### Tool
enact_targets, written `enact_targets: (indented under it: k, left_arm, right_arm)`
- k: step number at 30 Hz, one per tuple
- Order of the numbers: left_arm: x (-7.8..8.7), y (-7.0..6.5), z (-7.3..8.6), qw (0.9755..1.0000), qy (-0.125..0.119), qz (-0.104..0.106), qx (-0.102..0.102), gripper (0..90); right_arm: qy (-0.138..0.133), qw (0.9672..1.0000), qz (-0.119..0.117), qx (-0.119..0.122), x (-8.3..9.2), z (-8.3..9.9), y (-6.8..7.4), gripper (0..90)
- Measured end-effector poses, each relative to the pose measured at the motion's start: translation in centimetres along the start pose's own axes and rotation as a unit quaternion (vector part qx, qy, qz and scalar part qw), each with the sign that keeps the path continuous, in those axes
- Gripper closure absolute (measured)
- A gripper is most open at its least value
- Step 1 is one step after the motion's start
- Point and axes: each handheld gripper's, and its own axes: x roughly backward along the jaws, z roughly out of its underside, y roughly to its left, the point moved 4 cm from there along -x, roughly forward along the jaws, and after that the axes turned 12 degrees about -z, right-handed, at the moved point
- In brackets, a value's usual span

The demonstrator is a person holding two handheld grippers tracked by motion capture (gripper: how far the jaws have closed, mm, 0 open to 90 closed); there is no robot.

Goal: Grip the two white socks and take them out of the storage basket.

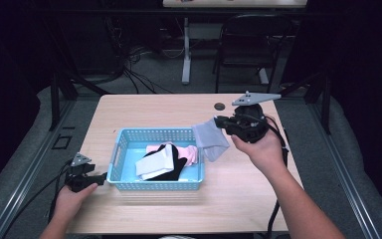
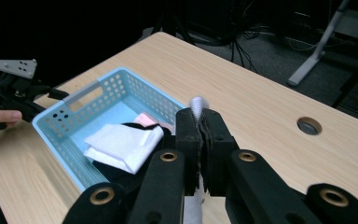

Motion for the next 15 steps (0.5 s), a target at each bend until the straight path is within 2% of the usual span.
enact_targets:
  k: [6, 15]
  left_arm:
    - [0.0, 0.0, 0.0, 1.0000, -0.001, -0.001, 0.000, 26.6]
    - [0.0, 0.0, 0.0, 1.0000, -0.001, -0.001, 0.000, 26.5]
  right_arm:
    - [0.006, 0.9999, 0.012, -0.008, 0.6, 1.7, -0.6, 86.8]
    - [0.017, 0.9991, 0.003, -0.039, 0.0, 5.1, -1.1, 86.9]
